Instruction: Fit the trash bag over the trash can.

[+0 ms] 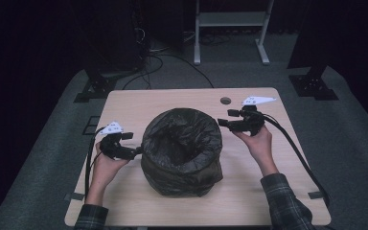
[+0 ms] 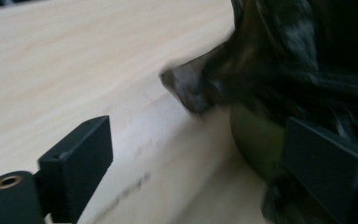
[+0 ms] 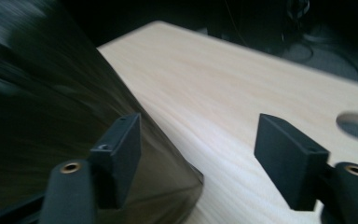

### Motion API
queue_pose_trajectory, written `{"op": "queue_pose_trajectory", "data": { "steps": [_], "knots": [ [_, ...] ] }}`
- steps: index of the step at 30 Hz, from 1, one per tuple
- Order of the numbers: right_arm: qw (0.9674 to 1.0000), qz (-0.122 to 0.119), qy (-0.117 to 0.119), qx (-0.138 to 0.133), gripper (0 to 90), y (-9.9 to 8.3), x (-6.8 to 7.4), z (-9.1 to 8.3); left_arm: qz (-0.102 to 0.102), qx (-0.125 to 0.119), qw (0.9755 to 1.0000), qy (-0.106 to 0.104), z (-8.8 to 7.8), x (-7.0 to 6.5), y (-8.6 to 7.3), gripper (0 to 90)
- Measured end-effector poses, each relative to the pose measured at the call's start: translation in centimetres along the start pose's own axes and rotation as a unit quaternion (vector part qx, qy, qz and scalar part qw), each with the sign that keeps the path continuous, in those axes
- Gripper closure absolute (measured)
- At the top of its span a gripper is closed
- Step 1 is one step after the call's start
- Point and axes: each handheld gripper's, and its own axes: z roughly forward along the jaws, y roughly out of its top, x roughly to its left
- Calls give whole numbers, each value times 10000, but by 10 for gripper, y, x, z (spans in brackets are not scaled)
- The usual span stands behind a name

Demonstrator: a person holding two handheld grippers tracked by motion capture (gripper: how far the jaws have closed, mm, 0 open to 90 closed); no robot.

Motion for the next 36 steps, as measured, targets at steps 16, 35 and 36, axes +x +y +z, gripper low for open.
{"op": "queue_pose_trajectory", "data": {
  "steps": [16, 35, 36],
  "knots": [
    [9937, -954, 521, -259, 125, 49, 64, -52, 450, 498, 9976, -174, -20, -43, -49, 0],
    [9766, -1746, 1254, 108, 104, 79, 126, -23, 926, 1234, 9880, -113, -4, -58, -86, 0],
    [9760, -1756, 1281, 138, 104, 79, 127, -20, 930, 1199, 9883, -136, -4, -58, -86, 0]
  ]
}}
